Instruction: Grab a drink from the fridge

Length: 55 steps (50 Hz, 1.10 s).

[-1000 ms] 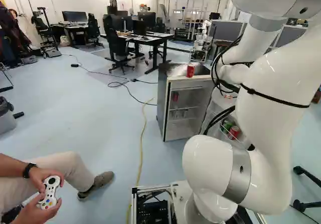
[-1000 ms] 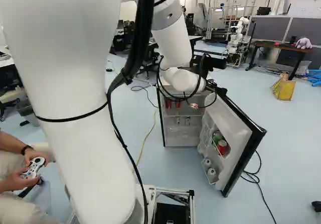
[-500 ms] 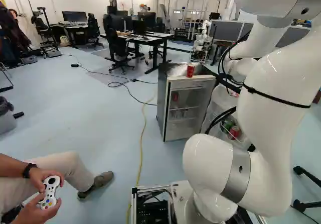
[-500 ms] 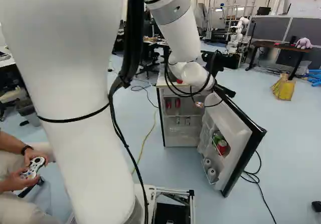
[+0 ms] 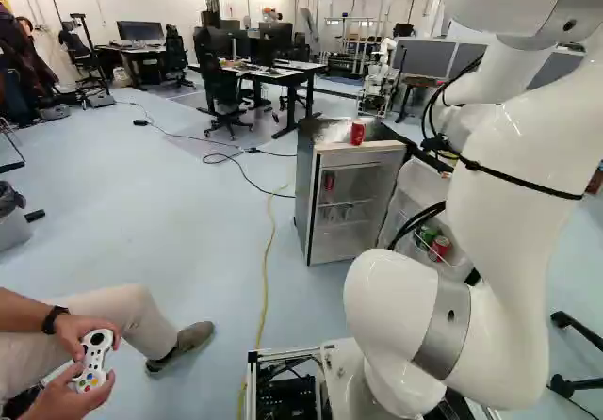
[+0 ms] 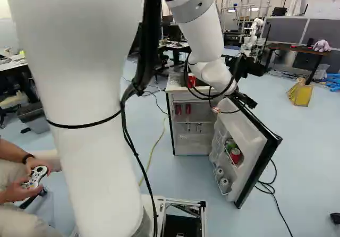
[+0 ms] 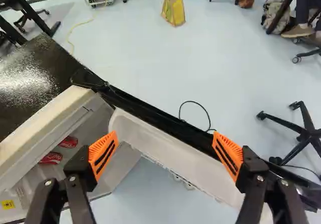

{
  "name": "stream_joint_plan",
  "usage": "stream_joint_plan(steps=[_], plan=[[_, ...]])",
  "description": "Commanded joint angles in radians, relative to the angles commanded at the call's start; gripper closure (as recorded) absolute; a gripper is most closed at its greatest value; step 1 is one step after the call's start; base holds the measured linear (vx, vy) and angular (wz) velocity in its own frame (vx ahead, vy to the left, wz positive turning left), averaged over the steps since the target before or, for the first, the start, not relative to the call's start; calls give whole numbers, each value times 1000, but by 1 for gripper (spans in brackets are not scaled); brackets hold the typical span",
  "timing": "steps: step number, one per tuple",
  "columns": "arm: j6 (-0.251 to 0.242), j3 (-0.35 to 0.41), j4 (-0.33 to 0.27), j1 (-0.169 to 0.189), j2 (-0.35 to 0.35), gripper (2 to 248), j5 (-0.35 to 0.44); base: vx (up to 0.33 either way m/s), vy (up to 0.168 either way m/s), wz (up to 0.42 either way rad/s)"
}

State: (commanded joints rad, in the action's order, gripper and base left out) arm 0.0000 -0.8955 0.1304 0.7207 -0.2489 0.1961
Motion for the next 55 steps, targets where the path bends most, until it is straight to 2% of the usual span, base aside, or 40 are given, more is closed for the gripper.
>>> stream_joint_plan(steps=[7,18,40,55], plan=[[0,-25,11,16,-21,3,-37,0,0,0],[0,-67,29,39,-56,3,-49,0,0,0],[0,-157,95,82,-130,3,-5,0,0,0],[0,-221,136,109,-181,3,-2,0,0,0]])
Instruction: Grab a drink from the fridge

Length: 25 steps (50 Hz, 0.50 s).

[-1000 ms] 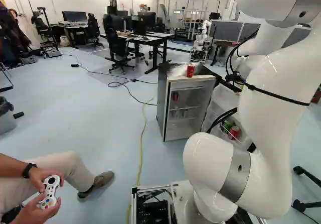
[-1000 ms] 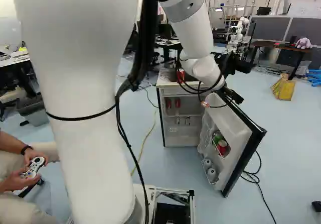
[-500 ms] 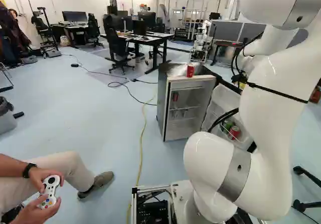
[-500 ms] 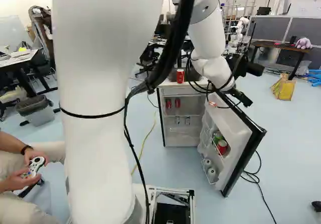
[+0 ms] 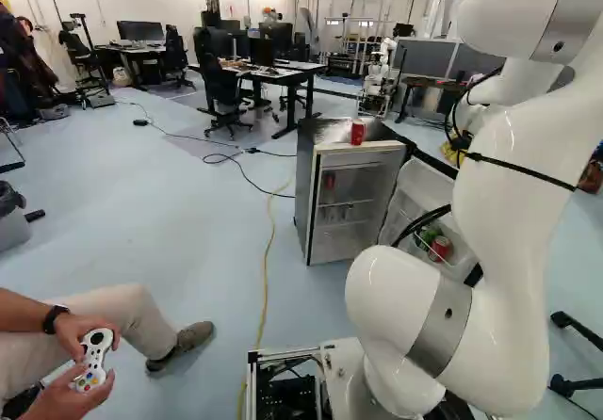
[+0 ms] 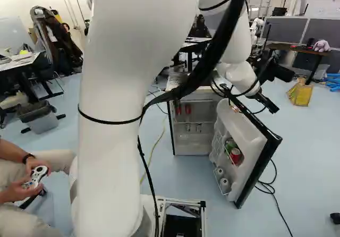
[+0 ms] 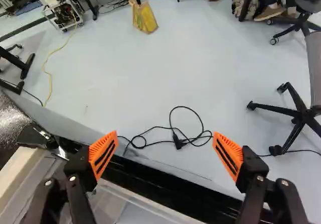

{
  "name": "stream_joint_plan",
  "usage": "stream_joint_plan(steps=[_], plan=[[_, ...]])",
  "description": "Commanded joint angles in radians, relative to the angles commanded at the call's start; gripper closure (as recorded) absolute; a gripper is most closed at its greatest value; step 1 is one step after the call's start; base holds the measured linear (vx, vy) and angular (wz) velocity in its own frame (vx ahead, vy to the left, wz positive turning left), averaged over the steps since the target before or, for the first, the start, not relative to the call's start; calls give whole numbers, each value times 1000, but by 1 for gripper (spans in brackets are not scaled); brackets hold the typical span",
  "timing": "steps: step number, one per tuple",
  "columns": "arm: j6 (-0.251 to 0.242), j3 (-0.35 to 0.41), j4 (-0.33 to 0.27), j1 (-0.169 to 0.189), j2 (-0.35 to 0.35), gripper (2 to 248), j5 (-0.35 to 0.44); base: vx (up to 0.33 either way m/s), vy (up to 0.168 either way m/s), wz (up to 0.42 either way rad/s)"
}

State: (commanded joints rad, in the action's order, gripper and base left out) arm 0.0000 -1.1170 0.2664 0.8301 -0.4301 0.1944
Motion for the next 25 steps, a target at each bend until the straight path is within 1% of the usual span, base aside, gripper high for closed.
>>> stream_joint_plan(steps=[11,25], plan=[[0,-49,23,19,-38,3,-28,0,0,0],[0,-108,49,40,-83,3,-97,0,0,0]])
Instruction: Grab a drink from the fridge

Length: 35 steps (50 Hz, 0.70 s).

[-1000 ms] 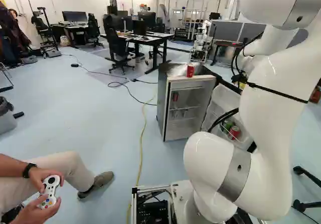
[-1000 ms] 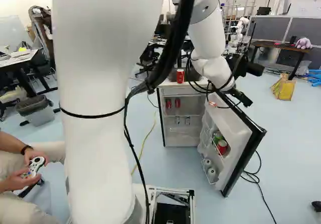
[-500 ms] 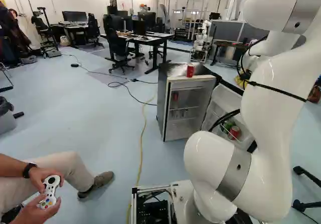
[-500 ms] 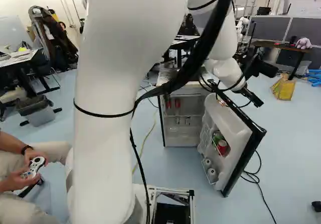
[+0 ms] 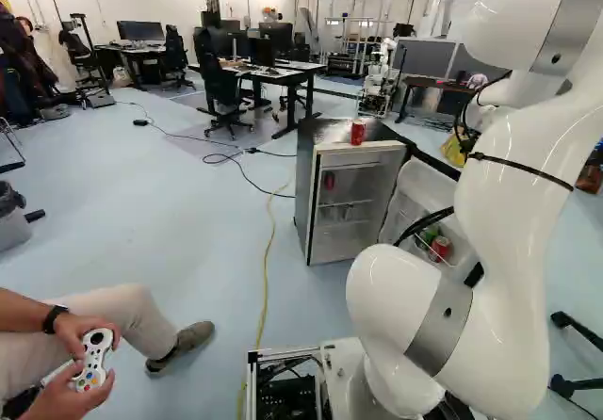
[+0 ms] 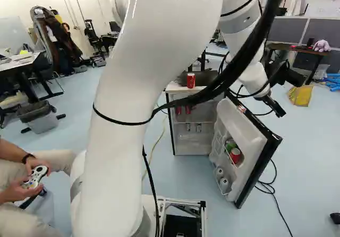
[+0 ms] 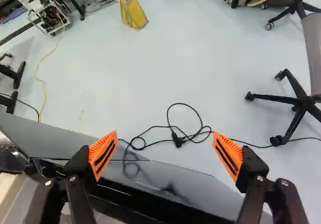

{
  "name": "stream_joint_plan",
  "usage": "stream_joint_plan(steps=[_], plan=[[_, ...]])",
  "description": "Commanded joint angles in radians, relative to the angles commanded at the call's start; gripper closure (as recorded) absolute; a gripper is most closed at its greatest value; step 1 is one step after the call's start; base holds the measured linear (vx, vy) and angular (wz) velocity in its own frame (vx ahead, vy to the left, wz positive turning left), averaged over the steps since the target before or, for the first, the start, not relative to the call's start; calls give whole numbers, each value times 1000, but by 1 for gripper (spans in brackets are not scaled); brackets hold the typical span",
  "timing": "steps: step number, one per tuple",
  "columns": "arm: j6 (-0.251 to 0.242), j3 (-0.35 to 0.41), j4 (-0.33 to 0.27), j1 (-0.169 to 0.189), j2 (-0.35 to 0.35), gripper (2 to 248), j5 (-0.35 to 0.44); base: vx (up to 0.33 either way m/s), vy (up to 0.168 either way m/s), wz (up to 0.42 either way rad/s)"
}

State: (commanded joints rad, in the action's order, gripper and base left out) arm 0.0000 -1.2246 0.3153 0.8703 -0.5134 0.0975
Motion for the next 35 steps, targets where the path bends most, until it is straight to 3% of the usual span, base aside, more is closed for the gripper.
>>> stream_joint_plan(steps=[35], plan=[[0,-84,4,25,-62,3,-250,0,0,0]])
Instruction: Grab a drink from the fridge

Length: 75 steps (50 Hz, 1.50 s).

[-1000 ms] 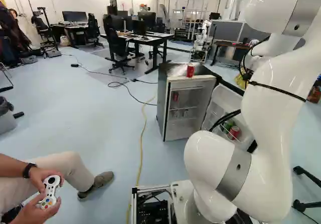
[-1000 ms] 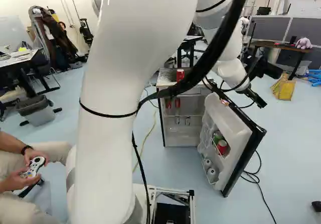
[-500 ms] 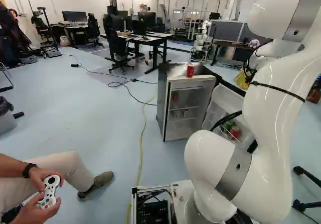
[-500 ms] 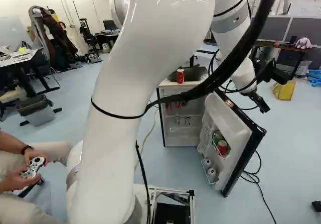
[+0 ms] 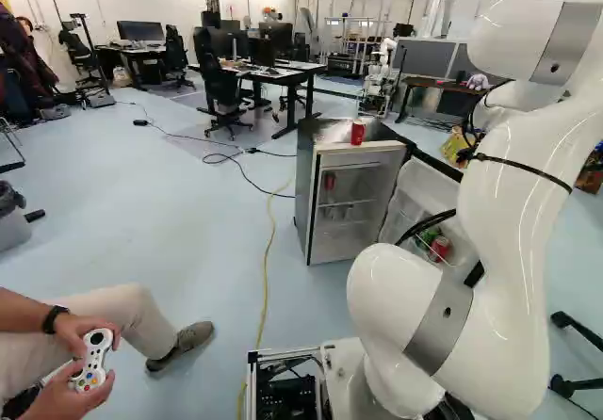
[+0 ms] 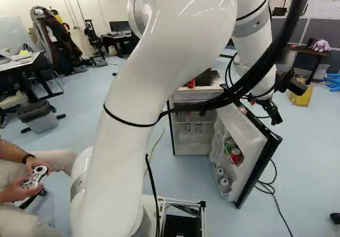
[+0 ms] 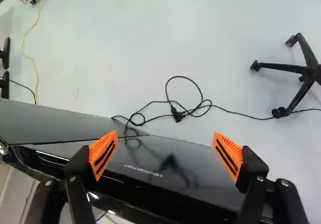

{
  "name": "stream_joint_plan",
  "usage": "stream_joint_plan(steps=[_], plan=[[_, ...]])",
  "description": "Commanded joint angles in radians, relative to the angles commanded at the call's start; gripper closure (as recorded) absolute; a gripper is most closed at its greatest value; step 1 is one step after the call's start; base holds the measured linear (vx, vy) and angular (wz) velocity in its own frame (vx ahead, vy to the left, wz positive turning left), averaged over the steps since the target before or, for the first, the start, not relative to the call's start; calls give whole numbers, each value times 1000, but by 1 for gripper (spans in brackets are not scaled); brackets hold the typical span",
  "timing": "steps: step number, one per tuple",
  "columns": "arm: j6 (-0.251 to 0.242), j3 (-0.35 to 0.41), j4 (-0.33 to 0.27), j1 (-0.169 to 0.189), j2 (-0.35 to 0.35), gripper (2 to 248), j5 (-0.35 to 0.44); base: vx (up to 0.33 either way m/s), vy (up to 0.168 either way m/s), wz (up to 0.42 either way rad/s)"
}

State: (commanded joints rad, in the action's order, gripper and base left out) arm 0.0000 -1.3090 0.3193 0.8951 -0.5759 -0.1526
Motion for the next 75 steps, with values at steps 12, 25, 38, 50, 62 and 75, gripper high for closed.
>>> stream_joint_plan(steps=[12,25,38,50,62,75], plan=[[0,-9,0,2,-7,3,-78,0,0,0],[0,-9,0,2,-7,3,-92,0,0,0],[0,0,0,4,0,3,-92,0,0,0],[0,16,0,6,11,3,-92,0,0,0],[0,39,0,6,27,3,-92,0,0,0],[0,68,0,6,49,3,-92,0,0,0]])
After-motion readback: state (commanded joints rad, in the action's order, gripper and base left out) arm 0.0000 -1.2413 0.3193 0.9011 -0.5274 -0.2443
